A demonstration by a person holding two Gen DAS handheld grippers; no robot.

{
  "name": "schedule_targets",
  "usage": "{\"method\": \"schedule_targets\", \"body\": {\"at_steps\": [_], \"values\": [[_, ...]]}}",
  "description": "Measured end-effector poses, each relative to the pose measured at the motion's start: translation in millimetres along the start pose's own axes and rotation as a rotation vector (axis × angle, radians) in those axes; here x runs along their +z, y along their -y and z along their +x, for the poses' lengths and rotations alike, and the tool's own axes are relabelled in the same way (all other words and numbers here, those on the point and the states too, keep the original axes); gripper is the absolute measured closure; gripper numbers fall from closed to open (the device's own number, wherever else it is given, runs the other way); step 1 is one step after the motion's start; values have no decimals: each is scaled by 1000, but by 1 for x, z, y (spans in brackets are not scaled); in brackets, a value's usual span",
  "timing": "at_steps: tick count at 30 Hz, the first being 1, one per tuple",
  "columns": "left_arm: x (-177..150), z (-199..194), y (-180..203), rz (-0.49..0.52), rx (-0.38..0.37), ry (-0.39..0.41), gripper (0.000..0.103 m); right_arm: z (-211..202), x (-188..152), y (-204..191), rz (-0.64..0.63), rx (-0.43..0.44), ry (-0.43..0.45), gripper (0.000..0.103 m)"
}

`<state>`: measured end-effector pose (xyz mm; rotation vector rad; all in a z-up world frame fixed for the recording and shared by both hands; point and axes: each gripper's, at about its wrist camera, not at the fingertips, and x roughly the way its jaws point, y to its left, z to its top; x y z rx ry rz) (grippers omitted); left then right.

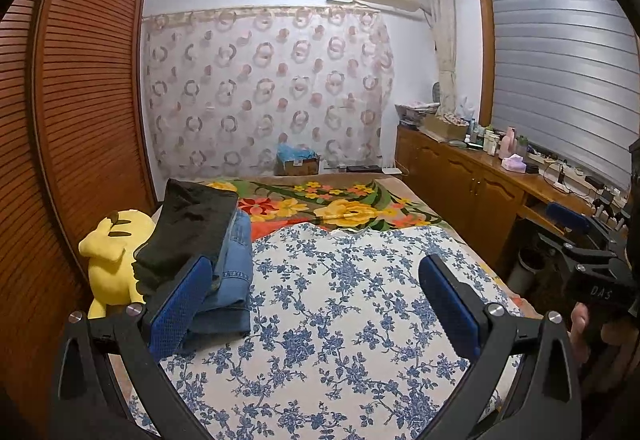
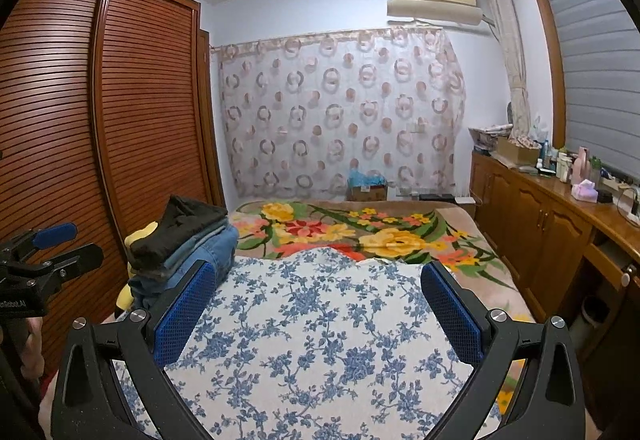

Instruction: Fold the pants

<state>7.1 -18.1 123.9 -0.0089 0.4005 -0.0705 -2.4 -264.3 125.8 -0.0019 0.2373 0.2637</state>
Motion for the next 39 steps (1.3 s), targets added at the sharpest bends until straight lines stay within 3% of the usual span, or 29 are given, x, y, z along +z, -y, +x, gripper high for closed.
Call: {"method": "schedule_targets", "body": {"at_steps": [39], "values": [[-2, -1, -1, -1, 1, 3, 0, -3, -3, -6, -3, -9, 0, 1]]}}
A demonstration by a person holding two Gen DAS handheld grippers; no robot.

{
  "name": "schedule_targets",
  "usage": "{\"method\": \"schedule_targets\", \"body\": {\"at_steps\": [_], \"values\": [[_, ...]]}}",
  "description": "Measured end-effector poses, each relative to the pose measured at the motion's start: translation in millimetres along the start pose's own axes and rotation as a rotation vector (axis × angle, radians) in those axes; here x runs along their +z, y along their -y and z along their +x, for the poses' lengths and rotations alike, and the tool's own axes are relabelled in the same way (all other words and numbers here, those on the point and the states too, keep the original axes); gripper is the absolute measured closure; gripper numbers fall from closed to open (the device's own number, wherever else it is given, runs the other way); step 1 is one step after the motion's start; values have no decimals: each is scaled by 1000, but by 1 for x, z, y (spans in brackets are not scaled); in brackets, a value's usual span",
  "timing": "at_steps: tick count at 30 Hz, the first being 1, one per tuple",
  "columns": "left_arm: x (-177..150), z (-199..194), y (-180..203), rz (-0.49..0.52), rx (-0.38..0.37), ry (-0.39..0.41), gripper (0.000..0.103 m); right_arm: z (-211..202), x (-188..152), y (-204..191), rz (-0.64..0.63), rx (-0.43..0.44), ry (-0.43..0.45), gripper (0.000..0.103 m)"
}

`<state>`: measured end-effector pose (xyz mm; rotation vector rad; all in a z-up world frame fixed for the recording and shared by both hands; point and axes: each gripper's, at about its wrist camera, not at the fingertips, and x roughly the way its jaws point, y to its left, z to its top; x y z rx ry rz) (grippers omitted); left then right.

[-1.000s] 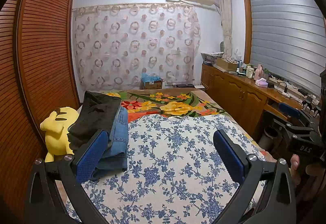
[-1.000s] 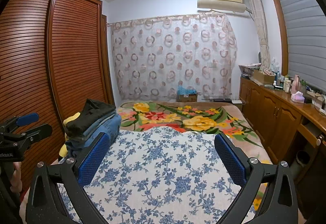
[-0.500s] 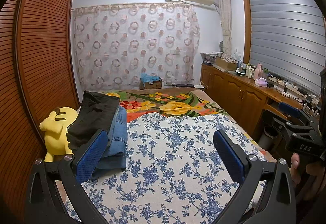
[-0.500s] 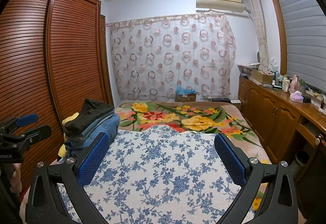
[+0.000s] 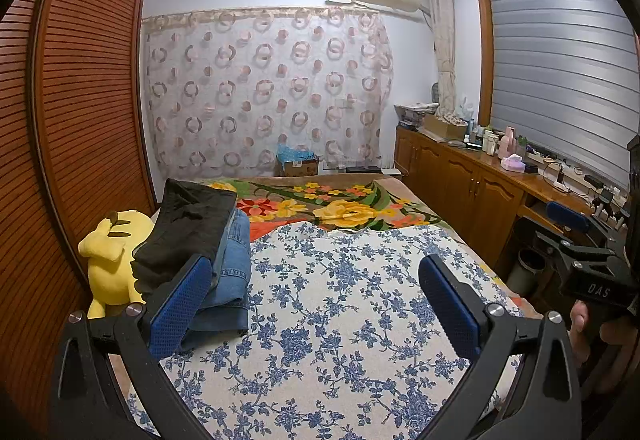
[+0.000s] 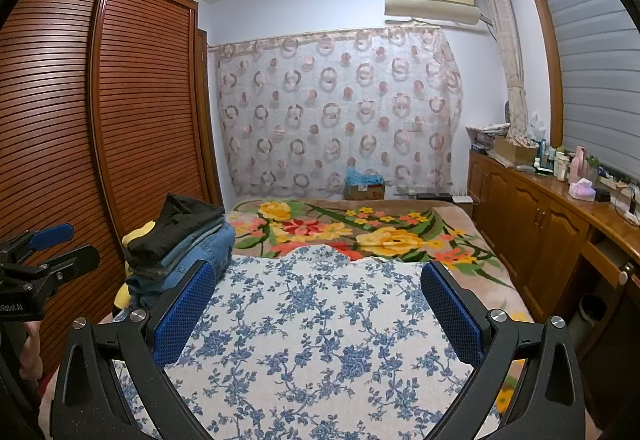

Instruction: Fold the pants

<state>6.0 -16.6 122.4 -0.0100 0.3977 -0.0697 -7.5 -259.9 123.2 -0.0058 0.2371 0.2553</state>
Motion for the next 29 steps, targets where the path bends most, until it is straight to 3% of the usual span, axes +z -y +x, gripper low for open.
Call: {"method": "schedule_targets", "body": {"at_steps": [29], "values": [[-1, 0, 1, -1, -1, 0, 0, -2, -1, -1, 1, 4, 2, 1]]}}
